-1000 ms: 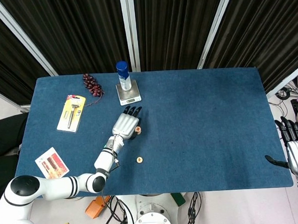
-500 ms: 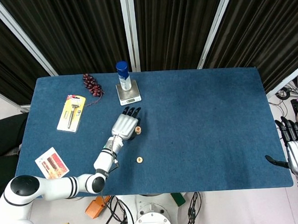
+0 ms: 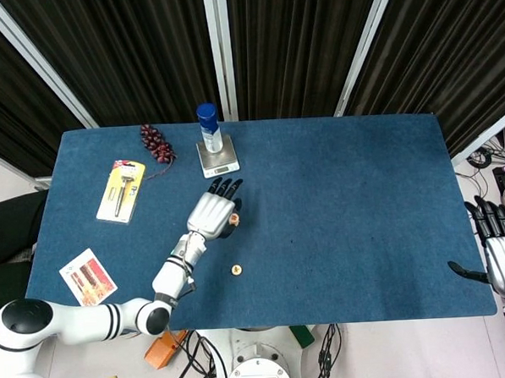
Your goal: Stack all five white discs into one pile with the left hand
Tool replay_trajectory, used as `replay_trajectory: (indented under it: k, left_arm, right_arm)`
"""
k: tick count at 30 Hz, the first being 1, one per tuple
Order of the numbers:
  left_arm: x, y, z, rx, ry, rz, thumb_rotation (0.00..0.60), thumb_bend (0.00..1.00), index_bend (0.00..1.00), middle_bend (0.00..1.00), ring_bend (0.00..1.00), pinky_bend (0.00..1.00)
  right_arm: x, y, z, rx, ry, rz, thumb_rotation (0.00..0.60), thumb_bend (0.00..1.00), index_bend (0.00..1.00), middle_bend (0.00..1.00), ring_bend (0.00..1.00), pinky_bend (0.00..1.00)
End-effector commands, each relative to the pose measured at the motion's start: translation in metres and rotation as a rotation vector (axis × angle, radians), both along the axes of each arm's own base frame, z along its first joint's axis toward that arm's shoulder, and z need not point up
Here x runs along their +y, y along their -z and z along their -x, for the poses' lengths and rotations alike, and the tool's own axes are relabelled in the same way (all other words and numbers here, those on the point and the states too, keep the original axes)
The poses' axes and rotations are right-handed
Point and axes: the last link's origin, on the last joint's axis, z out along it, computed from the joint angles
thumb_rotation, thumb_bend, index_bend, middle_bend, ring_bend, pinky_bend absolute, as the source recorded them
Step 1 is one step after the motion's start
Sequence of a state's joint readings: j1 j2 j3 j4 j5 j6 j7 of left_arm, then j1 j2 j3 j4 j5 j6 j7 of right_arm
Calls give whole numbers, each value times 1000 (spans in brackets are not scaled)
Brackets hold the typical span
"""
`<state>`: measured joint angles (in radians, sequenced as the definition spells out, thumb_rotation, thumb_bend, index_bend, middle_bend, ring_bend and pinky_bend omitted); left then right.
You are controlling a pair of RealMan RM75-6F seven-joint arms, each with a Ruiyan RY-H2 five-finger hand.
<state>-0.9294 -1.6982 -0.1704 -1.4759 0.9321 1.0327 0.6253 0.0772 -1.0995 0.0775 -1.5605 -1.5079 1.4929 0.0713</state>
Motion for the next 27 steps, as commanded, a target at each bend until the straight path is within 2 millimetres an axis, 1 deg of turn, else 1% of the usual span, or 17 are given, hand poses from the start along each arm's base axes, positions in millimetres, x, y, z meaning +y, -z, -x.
replay_trajectory:
  k: [1,5,9,12,18,27]
  left_arm:
    - [-26,-21,8,-34,83,0,600,300,389,0,0,0]
    - [-50,-20,21,-8,138,38,600,274,389,0,0,0]
    - [-71,-9,31,14,176,69,600,268,389,0,0,0]
    - [-80,1,35,22,181,89,600,262,389,0,0,0]
    - [-89,18,37,39,181,120,600,261,389,0,0,0]
    - [-90,34,46,76,171,123,600,279,390,0,0,0]
  right_arm:
    - [0,0,-1,0,-5,0,600,128,0,0,0,0]
    - [0,0,-1,-1,-10,-1,600,128,0,0,0,0]
    - [2,0,0,0,-11,1,600,128,0,0,0,0]
    - [3,-1,-1,2,-16,4,600,128,0,0,0,0]
    - [5,-2,-1,2,-16,9,600,128,0,0,0,0]
    - [5,-2,-2,5,-17,10,600,128,0,0,0,0]
